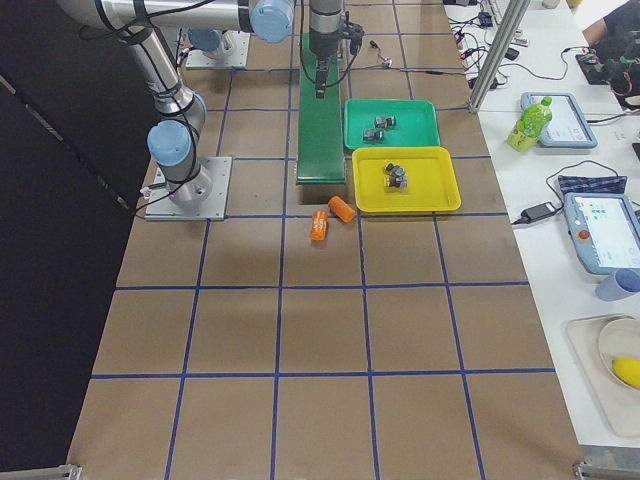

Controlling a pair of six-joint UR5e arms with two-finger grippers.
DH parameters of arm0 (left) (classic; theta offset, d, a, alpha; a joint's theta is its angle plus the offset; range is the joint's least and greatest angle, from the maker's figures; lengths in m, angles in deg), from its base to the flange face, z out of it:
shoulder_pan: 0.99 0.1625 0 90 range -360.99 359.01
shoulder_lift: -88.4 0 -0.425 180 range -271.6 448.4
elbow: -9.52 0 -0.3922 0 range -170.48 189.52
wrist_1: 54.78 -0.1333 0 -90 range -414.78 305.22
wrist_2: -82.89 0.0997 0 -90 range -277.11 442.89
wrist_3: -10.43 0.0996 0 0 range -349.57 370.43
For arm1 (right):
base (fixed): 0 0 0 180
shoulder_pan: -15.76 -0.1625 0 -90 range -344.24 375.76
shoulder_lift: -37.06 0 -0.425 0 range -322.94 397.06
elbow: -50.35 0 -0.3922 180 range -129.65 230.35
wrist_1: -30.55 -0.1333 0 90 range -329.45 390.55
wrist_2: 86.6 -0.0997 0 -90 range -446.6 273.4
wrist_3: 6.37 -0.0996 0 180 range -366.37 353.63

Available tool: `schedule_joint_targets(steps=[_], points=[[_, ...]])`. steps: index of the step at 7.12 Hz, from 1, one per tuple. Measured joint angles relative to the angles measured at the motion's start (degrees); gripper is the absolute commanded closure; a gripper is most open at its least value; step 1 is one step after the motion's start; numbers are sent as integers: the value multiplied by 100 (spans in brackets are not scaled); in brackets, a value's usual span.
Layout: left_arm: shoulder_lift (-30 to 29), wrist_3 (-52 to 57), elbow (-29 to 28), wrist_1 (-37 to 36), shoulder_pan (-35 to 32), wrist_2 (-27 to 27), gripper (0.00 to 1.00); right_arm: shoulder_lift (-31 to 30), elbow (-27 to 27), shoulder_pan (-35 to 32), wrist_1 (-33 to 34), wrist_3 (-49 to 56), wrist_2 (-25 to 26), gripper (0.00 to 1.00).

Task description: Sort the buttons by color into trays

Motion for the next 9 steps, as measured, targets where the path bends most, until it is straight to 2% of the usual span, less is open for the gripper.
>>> schedule_joint_targets(steps=[9], points=[[0,0,4,-17,0,-6,0,119,-54,-68,31,-67,13,0]])
